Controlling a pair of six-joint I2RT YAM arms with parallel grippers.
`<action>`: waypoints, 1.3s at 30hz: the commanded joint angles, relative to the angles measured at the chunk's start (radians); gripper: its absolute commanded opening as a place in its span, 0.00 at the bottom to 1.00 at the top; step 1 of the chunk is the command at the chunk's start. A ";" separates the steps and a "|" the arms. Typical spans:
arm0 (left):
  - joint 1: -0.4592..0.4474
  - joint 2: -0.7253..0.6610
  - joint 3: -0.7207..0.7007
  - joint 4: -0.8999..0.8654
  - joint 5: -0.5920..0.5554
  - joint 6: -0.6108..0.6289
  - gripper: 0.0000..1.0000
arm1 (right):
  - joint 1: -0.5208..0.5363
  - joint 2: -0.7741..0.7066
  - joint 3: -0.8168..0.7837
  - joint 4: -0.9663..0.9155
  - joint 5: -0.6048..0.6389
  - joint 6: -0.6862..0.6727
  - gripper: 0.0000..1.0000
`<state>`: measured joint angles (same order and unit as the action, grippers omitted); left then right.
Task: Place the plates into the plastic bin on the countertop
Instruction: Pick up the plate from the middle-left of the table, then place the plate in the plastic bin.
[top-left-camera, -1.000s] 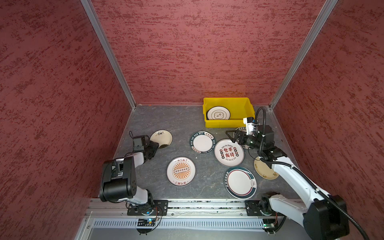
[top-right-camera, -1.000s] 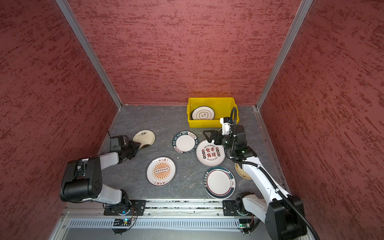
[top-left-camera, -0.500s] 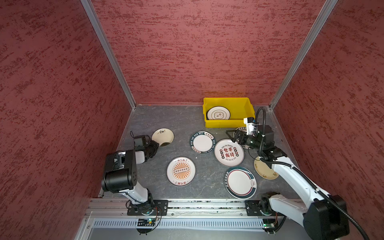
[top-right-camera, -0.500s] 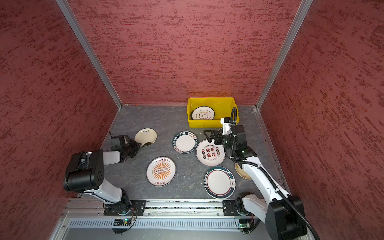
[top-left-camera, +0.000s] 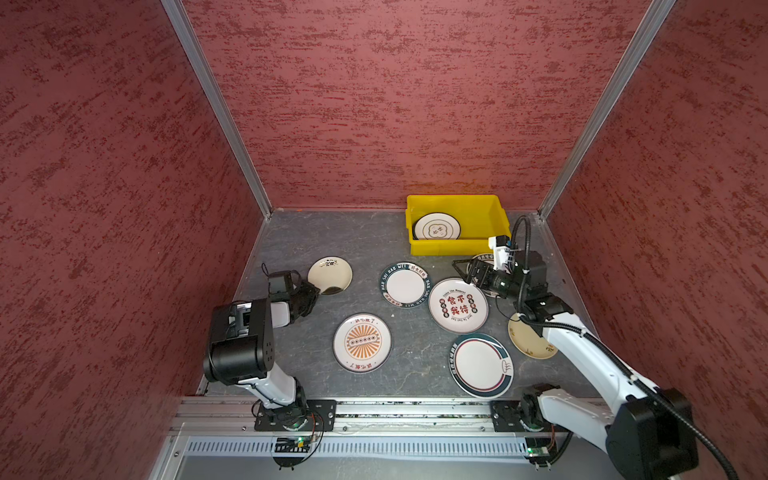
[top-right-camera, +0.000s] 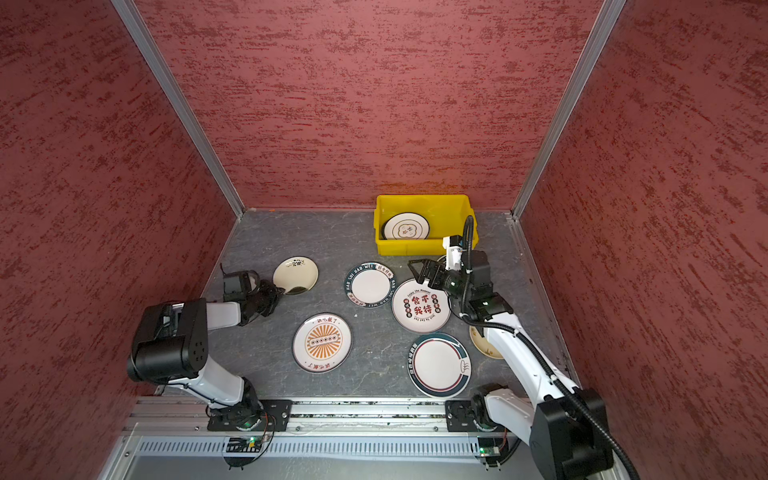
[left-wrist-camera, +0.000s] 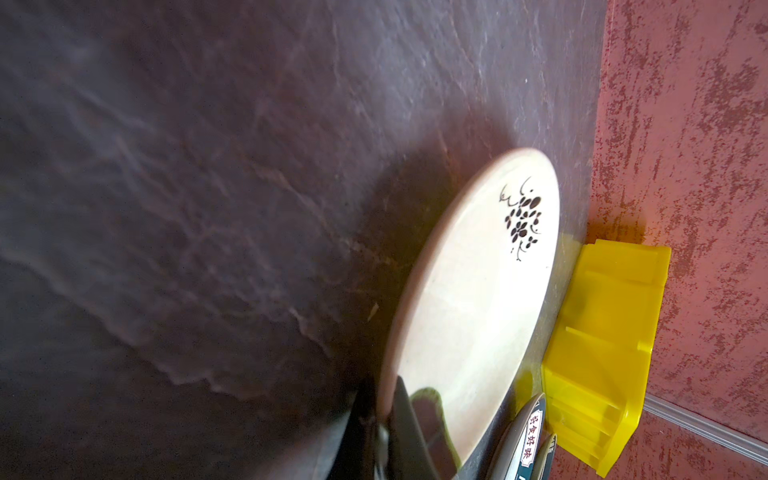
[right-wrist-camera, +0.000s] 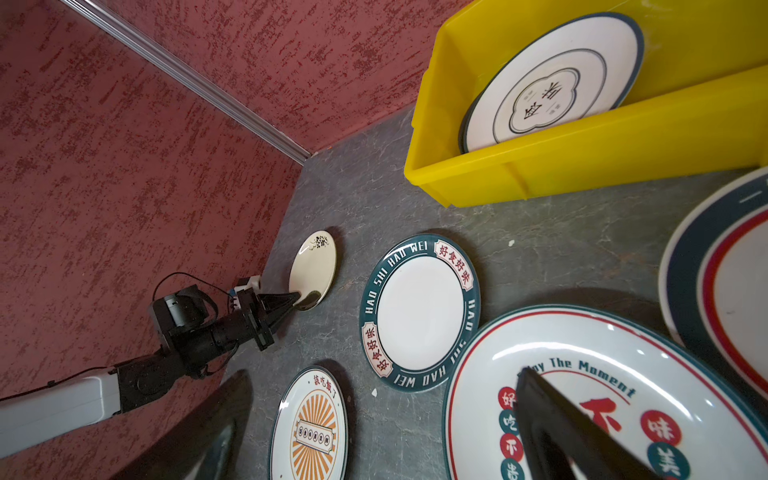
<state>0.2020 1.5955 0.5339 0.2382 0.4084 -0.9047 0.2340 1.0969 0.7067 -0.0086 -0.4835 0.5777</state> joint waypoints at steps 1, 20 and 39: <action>0.004 -0.046 0.010 -0.037 0.020 0.019 0.00 | 0.004 -0.008 -0.021 0.052 0.025 0.039 0.99; -0.142 -0.244 0.055 -0.147 -0.022 -0.005 0.00 | 0.004 0.003 -0.027 0.098 0.000 0.102 0.99; -0.512 -0.240 0.245 -0.152 -0.101 -0.048 0.00 | 0.003 0.077 -0.016 0.195 -0.079 0.163 0.93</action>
<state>-0.2779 1.3357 0.7471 0.0608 0.3286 -0.9436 0.2340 1.1618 0.6842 0.1364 -0.5304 0.7219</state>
